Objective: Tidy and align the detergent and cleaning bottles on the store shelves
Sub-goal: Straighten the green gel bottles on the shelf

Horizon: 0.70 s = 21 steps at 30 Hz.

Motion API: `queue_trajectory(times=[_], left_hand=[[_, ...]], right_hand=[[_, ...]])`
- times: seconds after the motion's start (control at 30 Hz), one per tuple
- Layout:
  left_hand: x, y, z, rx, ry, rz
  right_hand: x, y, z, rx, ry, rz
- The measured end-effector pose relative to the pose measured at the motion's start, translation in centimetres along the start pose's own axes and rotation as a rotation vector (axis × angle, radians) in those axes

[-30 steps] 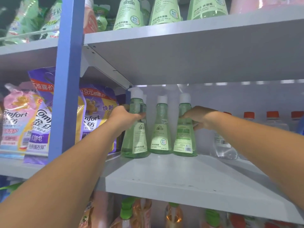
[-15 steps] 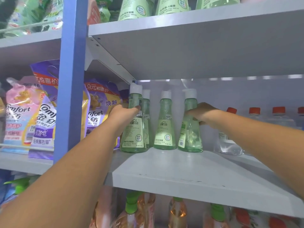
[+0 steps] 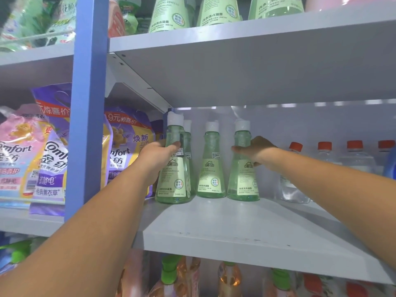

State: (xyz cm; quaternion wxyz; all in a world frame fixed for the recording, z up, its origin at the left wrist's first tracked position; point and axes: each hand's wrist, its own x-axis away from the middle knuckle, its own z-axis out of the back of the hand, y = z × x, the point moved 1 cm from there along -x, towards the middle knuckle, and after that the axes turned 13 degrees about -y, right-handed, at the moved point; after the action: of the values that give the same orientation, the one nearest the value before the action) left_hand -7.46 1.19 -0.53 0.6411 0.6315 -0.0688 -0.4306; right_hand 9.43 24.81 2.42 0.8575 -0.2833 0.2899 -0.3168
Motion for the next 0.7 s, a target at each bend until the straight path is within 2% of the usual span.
queue_trajectory(times=[0.13, 0.7], left_hand=[[0.0, -0.1, 0.0, 0.021, 0.04, 0.031], [-0.5, -0.7, 0.2, 0.036, 0.04, 0.02]], right_hand=[[0.1, -0.1, 0.8, -0.114, -0.034, 0.003], [0.9, -0.1, -0.3, -0.024, 0.124, 0.034]])
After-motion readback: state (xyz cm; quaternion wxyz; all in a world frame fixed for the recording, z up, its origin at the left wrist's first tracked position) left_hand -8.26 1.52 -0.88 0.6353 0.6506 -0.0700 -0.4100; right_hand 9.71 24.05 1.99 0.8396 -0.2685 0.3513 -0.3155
